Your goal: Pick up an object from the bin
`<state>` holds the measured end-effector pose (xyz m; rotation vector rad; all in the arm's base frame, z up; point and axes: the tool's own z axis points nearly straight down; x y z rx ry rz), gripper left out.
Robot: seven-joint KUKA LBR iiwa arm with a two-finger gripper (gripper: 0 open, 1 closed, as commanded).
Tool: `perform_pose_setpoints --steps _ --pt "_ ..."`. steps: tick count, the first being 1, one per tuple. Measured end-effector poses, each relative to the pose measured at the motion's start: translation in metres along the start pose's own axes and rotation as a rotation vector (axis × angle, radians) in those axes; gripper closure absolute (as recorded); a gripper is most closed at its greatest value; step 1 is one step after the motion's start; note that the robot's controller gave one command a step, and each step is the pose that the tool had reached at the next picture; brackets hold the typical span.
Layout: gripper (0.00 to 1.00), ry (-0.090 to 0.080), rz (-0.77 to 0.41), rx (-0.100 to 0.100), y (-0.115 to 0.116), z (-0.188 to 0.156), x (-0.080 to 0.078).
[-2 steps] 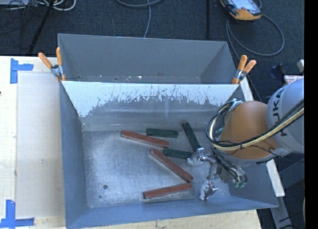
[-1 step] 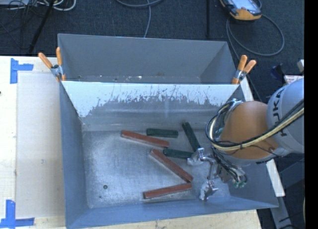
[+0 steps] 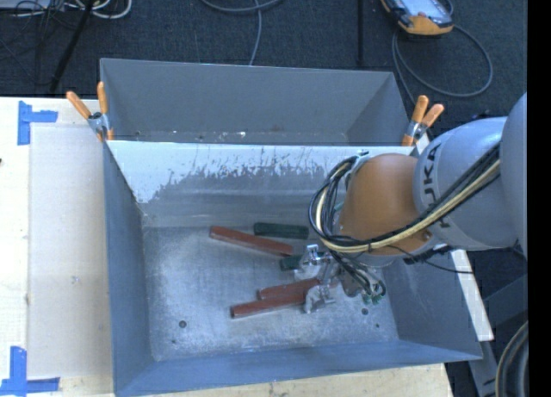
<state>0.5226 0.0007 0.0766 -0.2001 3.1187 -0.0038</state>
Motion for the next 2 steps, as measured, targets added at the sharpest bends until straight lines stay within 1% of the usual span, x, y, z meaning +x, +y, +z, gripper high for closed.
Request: perform_pose_setpoints --steps 1,2 --pt "1.00 0.000 0.000 0.000 0.000 0.000 0.000" --pt "1.00 0.008 0.022 -0.001 -0.022 -0.180 0.009"
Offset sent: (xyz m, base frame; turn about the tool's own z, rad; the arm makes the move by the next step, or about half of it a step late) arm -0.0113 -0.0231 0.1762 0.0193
